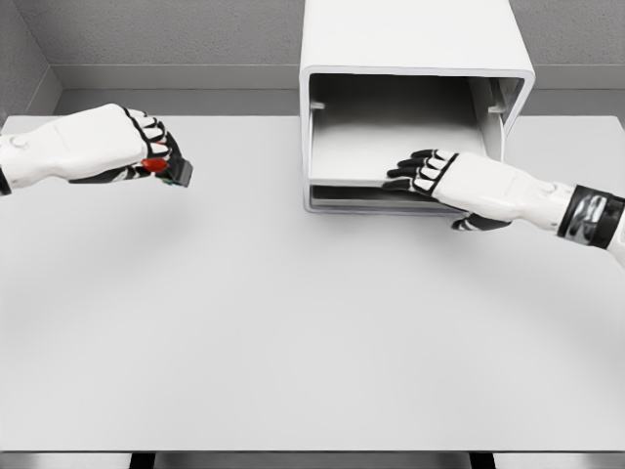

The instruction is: Slide open multi-storey tabletop storage cabinets and put open load switch and slide close multi-storey tabletop storage cabinets

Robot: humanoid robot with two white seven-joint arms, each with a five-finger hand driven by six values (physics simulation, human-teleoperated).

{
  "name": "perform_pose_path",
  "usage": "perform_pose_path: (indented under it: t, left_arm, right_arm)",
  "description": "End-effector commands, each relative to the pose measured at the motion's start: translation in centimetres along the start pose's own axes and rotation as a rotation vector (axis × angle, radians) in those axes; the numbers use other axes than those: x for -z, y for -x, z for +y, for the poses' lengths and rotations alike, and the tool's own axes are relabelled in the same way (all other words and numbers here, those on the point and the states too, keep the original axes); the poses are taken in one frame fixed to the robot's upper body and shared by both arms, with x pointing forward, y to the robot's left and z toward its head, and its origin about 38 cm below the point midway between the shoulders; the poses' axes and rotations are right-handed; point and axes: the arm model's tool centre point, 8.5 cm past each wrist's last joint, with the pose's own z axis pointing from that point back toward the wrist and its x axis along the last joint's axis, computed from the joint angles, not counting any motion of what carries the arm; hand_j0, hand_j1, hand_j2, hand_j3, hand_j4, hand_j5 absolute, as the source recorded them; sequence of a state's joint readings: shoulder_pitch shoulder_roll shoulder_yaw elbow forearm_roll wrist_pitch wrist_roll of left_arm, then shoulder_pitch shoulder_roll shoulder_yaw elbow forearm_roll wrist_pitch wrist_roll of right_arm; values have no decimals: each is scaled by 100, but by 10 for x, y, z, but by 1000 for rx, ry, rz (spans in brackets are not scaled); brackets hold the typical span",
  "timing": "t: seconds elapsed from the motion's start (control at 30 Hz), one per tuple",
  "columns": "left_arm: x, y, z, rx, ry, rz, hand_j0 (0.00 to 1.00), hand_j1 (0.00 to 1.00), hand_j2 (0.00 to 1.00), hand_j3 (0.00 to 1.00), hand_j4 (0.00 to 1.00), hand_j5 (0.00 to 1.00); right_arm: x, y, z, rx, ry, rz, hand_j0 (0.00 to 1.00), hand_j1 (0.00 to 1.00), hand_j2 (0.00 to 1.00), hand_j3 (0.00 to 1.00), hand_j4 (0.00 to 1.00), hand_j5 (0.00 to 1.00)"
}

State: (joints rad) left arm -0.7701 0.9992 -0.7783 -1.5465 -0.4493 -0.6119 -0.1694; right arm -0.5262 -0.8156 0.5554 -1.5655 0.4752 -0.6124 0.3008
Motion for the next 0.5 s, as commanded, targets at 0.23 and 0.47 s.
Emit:
perform_pose_path:
  t: [0.23,0.47]
  left_arm:
    - [8,-19,14,16,-39,-63,50,50,50,50,50,50]
    - [11,-26,22,20,-61,-87,50,50,50,50,50,50]
  right_arm:
    - [-20,-9,-9,-18,11,-5,99,99,99,99,99,99]
    - [-38,-15,-17,-18,13,-10,99,99,99,99,99,99]
